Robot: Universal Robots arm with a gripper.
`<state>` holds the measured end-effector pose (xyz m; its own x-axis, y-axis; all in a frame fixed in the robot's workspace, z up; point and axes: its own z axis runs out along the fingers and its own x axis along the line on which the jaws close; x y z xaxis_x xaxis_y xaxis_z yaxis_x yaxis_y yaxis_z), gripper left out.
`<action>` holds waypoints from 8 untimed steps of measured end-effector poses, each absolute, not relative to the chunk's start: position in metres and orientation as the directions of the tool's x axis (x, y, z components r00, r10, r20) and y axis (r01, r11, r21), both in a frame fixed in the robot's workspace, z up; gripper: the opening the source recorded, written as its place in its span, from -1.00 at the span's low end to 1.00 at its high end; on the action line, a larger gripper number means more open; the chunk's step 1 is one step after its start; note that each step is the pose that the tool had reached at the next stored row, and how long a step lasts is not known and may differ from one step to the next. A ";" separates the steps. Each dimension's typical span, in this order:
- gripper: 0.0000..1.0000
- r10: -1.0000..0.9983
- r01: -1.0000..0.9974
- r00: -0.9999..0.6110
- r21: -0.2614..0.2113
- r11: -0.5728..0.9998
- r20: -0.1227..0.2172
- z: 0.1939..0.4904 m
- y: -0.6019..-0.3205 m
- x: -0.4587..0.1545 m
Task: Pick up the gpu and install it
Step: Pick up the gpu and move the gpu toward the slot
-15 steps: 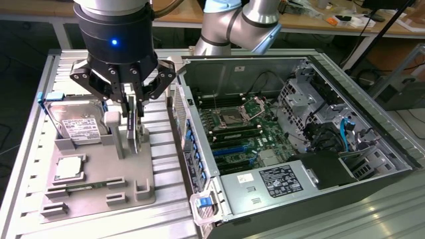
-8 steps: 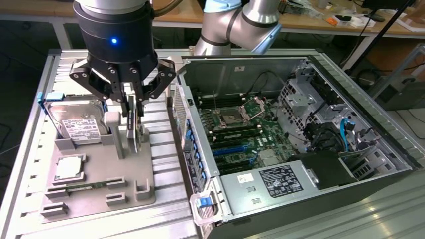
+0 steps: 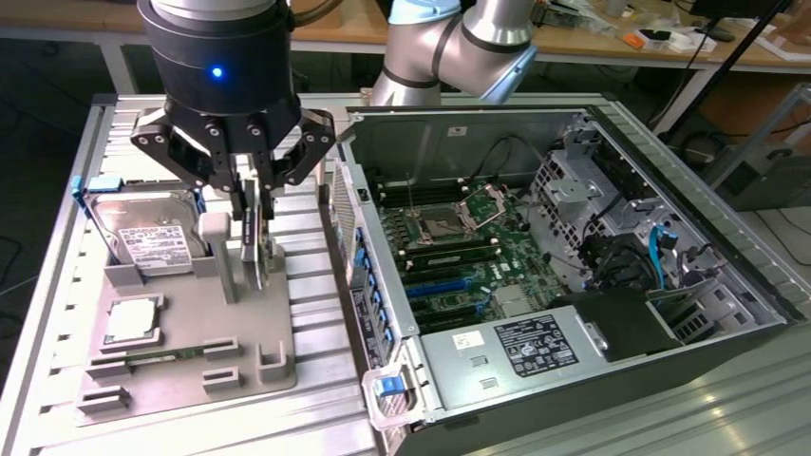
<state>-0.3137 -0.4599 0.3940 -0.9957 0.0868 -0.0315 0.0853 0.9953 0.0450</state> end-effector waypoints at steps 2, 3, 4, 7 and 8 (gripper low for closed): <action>-0.47 0.087 0.085 -0.996 0.045 0.995 -0.031 0.395 -0.460 -0.314; -0.47 0.087 0.085 -0.996 0.045 0.995 -0.030 0.396 -0.460 -0.314; -0.47 0.087 0.085 -0.996 0.045 0.995 -0.029 0.397 -0.460 -0.314; -0.47 0.087 0.086 -0.996 0.044 0.995 -0.027 0.400 -0.460 -0.314; -0.47 0.087 0.086 -0.996 0.045 0.995 -0.027 0.401 -0.460 -0.314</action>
